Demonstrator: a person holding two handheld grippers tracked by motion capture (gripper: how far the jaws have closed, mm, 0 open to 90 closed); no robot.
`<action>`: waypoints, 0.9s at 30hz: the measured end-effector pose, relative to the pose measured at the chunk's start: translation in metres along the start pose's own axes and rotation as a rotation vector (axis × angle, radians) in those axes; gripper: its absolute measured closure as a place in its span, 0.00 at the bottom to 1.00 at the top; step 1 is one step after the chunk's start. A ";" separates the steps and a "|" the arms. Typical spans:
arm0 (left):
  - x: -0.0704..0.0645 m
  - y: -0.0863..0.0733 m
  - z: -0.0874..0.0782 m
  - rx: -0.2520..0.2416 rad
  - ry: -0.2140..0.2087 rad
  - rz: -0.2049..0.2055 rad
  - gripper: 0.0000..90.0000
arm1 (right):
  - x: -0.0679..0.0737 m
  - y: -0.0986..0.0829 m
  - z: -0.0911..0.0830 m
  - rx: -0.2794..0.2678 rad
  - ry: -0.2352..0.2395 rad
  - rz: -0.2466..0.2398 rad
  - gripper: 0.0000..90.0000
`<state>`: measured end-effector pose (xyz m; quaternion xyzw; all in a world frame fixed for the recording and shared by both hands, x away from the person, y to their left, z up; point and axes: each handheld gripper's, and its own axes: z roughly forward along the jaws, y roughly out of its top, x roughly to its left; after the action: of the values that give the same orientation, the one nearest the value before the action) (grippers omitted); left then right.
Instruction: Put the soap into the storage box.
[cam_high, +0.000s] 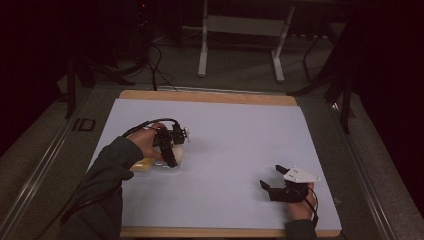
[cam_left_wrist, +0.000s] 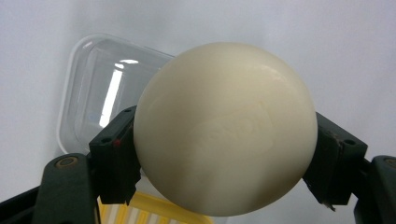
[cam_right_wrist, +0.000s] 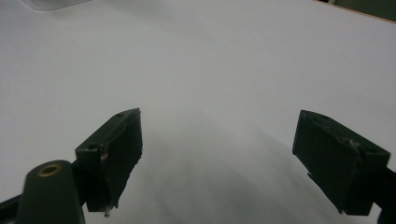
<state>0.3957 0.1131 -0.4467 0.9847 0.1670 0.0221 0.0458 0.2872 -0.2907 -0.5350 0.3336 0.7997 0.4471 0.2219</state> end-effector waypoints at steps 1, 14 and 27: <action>0.000 0.000 0.000 0.002 0.001 -0.001 0.27 | 0.000 0.000 0.000 0.000 0.000 0.000 0.17; 0.013 -0.016 -0.005 -0.016 0.011 -0.055 0.27 | 0.000 0.000 0.000 -0.003 0.000 0.001 0.17; 0.022 -0.028 -0.007 -0.032 0.028 -0.110 0.27 | 0.000 0.000 0.000 -0.003 -0.001 0.000 0.17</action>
<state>0.4066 0.1474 -0.4417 0.9727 0.2211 0.0360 0.0605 0.2871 -0.2909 -0.5351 0.3335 0.7990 0.4482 0.2226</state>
